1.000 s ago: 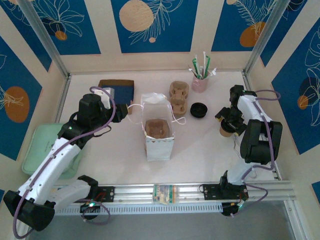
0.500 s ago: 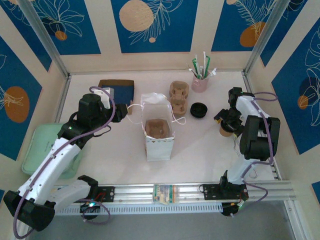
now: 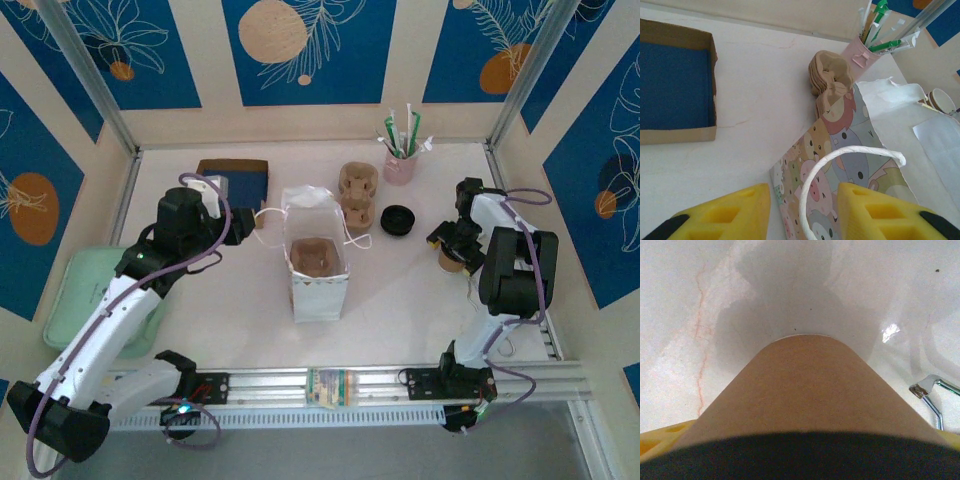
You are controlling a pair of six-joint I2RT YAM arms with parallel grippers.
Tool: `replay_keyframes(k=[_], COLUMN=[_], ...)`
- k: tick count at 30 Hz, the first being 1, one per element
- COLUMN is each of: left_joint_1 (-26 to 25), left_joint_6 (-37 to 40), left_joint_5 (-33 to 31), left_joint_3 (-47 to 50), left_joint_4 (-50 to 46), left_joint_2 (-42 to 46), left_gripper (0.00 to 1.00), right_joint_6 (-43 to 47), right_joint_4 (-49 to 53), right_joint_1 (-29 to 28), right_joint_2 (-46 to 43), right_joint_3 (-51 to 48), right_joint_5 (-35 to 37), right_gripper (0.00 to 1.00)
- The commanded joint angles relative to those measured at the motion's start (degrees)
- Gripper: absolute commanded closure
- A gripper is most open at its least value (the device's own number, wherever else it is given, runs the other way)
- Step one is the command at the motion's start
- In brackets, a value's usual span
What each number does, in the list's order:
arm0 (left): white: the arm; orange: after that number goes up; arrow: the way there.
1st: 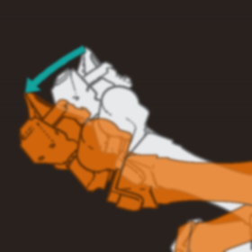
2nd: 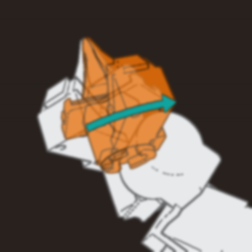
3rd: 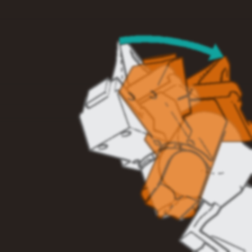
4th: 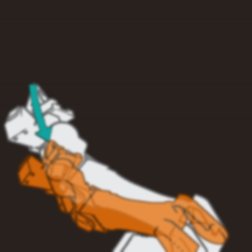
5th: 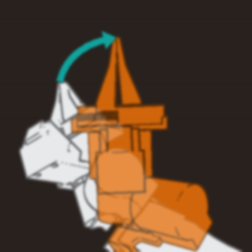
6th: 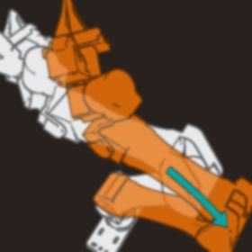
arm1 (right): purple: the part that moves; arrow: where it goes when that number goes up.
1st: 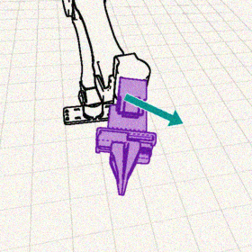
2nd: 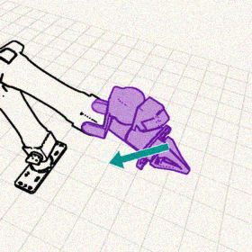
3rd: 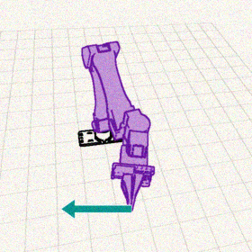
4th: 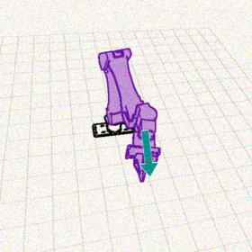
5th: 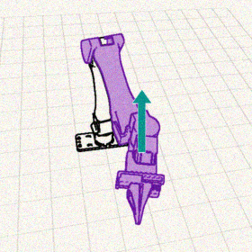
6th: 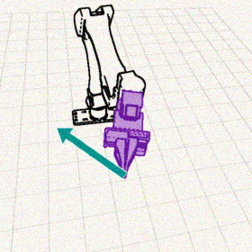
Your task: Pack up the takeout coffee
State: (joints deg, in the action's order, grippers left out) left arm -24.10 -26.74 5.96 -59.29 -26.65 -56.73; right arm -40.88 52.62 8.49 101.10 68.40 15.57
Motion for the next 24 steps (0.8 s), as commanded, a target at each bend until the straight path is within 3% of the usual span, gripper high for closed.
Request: replay_keyframes(k=[1, 8, 16, 24], left_joint_1=[0.9, 0.98, 0.97, 1.52], left_joint_6=[-0.41, -0.52, -0.58, -3.71], left_joint_5=[0.64, 0.57, 0.63, 2.74], left_joint_3=[-0.28, -0.39, 0.17, 3.59], left_joint_4=[-0.84, -0.77, -1.29, 1.08], left_joint_2=[0.92, 1.01, 1.14, 2.06], left_gripper=[0.59, 0.59, 0.59, 0.59], right_joint_6=[0.01, 0.5, 2.41, 6.97], right_joint_4=[-1.77, -1.94, 2.62, 12.64], right_joint_1=[0.34, -0.35, -4.68, -10.82], right_joint_2=[1.68, -0.33, -5.03, -8.92], right_joint_3=[-2.48, -3.62, -1.25, 10.46], right_joint_5=[-1.37, -1.0, -0.04, -2.78], right_gripper=[0.09, 0.24, 0.26, 0.31])
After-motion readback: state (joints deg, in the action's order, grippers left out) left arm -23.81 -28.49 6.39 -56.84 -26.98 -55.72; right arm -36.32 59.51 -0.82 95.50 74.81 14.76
